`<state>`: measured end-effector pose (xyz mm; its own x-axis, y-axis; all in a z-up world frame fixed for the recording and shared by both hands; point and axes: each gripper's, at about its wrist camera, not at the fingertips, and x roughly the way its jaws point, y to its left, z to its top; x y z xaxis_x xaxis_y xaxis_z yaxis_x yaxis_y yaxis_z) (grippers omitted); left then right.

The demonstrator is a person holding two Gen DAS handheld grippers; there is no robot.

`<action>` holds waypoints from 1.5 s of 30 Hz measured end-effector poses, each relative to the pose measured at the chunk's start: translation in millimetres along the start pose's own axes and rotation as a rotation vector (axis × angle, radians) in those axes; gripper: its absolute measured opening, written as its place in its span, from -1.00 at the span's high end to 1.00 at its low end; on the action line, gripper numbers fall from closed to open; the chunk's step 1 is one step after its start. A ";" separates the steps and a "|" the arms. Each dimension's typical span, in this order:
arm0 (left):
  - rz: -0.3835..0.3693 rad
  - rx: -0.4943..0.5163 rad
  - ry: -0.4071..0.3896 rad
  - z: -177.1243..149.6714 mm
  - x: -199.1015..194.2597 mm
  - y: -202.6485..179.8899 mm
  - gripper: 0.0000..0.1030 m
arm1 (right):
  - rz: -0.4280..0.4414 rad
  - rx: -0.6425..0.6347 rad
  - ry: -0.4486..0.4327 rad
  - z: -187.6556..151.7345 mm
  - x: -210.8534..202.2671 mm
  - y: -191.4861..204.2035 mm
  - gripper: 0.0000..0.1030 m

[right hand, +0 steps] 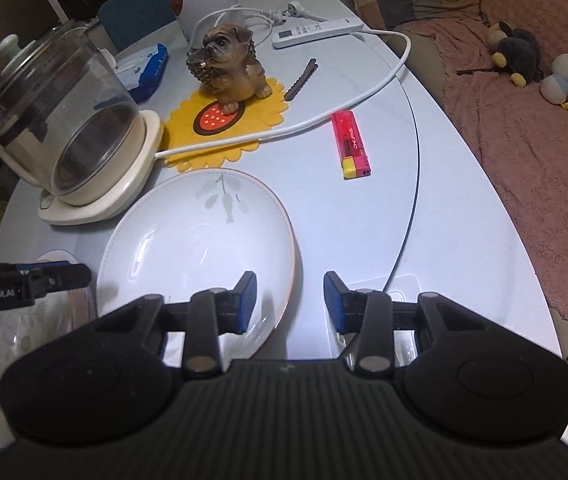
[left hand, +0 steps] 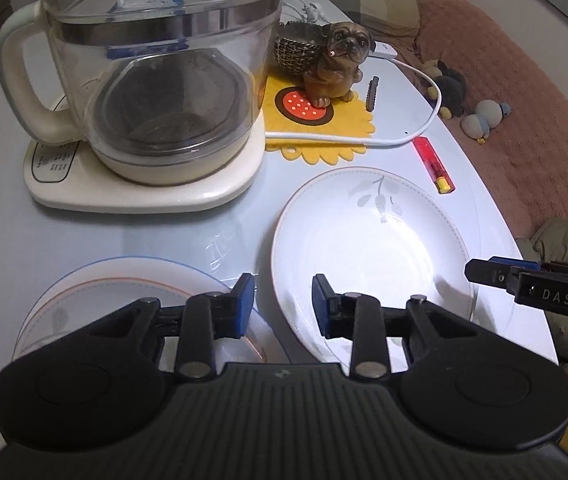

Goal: Organize plates and bowls

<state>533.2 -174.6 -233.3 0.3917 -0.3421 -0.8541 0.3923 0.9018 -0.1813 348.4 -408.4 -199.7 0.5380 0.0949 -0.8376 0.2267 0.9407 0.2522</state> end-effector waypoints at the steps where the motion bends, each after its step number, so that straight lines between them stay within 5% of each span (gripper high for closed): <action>1: -0.002 0.006 0.007 1.9 4.8 -0.7 0.29 | 0.000 0.002 0.002 1.0 3.7 -0.9 0.22; 22: -0.059 -0.014 0.092 16.6 58.7 1.1 0.29 | 0.082 0.052 0.042 8.5 43.5 -4.5 0.46; 45: -0.199 -0.200 0.077 13.5 19.8 19.4 0.29 | 0.149 0.110 0.046 4.8 12.5 -11.4 0.45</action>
<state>559.8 -167.5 -247.1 0.2561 -0.5035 -0.8252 0.2802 0.8557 -0.4351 356.4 -419.5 -210.8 0.5348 0.2475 -0.8079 0.2365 0.8741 0.4243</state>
